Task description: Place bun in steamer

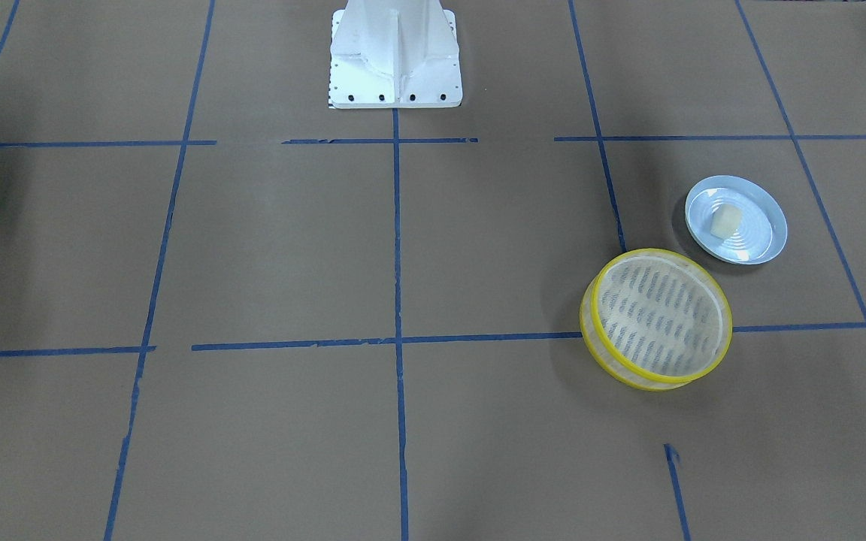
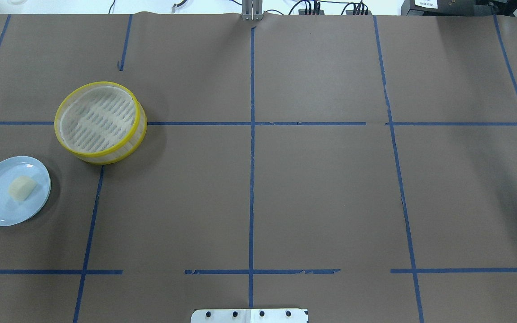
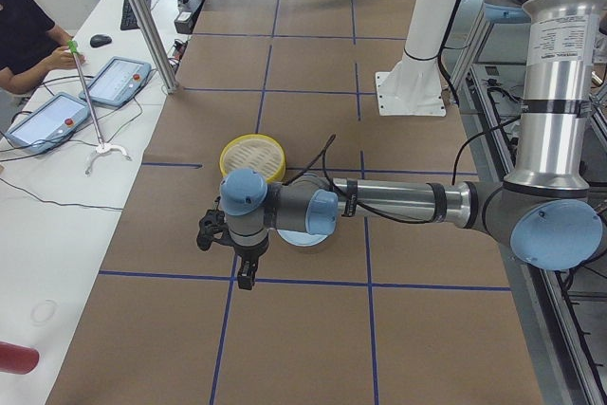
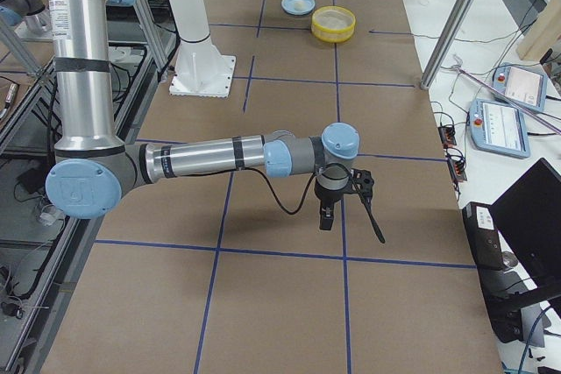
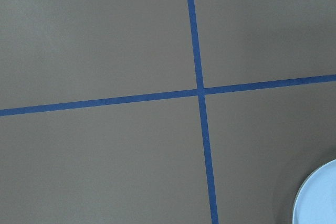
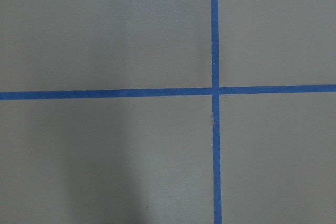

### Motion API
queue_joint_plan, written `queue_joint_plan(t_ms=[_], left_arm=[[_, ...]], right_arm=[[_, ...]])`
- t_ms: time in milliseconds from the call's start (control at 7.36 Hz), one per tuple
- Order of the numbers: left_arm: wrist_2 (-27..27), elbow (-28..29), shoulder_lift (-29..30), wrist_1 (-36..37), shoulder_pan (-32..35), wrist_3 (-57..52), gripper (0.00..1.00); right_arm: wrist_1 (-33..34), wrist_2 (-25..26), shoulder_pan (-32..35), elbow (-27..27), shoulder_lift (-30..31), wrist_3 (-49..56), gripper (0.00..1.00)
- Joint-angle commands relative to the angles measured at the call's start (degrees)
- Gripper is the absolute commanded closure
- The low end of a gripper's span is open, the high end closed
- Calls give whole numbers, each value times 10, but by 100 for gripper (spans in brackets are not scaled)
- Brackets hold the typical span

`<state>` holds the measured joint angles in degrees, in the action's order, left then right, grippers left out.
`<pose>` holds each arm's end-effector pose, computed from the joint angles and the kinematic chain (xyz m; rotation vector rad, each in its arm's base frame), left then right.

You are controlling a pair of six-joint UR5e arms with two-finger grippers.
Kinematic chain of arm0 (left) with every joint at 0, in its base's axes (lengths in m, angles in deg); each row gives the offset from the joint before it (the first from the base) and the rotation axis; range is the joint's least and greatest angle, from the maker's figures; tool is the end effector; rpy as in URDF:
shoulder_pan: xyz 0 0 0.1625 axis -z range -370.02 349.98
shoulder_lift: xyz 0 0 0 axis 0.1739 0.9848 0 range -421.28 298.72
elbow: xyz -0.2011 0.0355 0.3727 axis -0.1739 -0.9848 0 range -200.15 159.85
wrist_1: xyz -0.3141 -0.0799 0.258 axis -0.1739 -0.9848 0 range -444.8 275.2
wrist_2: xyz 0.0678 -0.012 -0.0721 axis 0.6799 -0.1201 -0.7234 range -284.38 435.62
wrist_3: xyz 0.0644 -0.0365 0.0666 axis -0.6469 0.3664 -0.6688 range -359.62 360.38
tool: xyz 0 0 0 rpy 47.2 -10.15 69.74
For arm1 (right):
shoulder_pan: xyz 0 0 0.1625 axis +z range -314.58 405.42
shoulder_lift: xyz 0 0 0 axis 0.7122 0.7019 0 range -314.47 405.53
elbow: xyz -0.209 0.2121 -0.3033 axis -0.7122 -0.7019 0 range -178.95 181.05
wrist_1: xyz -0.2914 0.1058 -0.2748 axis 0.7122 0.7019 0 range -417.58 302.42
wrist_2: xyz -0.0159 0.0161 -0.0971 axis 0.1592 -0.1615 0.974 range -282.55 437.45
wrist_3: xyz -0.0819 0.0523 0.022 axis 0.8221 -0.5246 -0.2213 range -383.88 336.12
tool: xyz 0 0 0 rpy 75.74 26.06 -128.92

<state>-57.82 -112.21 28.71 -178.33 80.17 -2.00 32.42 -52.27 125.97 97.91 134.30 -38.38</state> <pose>-0.0665 -0.4979 0.6357 0.1097 0.7554 0.0734 -0.0146 -0.5115 0.5941 -0.0110 -0.7052 0.0356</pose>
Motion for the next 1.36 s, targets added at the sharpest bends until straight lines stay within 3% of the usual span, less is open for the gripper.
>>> queue_joint_plan(t_ms=[0,272,680,1223], left_arm=[[-1,0,0,-2,0,-1,0],[1,-5,4,-2,0,0,0],[1,-82,8,14,-2,16,0],[19,-215,-15,31,-126,190,0]], right_arm=[[0,0,0,0,0,0,0],[0,0,0,0,0,0,0],[0,0,0,1,0,0,0],[0,0,0,0,0,0,0]])
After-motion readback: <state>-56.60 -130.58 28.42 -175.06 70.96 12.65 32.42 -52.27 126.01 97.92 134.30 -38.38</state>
